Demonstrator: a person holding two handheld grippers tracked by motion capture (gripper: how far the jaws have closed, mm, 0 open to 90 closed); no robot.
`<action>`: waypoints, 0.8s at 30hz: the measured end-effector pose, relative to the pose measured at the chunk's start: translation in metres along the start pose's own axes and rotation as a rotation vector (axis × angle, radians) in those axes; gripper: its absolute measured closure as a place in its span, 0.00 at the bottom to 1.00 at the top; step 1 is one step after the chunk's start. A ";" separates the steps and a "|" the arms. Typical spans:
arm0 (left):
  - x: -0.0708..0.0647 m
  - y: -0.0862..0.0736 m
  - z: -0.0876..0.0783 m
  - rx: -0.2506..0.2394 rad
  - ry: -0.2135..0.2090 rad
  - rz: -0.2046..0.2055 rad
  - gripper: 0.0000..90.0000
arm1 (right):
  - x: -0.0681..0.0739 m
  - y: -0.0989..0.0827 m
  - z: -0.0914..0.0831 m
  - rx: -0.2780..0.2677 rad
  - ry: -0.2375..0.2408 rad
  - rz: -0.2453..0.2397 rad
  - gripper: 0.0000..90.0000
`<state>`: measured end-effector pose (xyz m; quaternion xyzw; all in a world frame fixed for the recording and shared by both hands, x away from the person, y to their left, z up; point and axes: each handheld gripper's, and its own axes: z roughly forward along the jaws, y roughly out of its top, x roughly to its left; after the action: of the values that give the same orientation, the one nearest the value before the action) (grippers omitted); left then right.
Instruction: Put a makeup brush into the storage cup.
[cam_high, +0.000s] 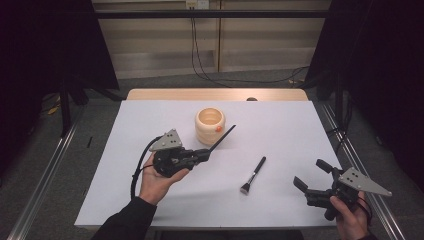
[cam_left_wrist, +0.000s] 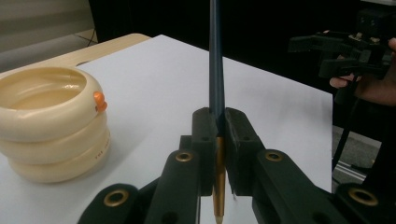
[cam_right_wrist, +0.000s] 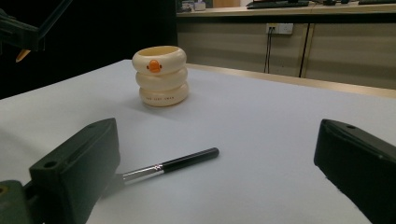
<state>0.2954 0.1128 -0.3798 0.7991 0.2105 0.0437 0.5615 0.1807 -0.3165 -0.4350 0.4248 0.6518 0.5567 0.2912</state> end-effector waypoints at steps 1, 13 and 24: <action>-0.001 0.001 0.002 -0.003 -0.005 0.003 0.93 | 0.000 0.000 0.000 0.002 0.001 0.001 0.00; -0.012 0.006 0.020 0.022 -0.070 0.029 0.93 | 0.000 0.000 0.000 0.008 0.007 -0.004 0.00; -0.017 0.005 0.019 0.061 -0.084 0.062 0.93 | 0.000 0.000 0.001 0.018 0.025 0.001 0.00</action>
<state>0.2875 0.0879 -0.3796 0.8232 0.1632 0.0211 0.5435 0.1812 -0.3163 -0.4355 0.4208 0.6599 0.5565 0.2789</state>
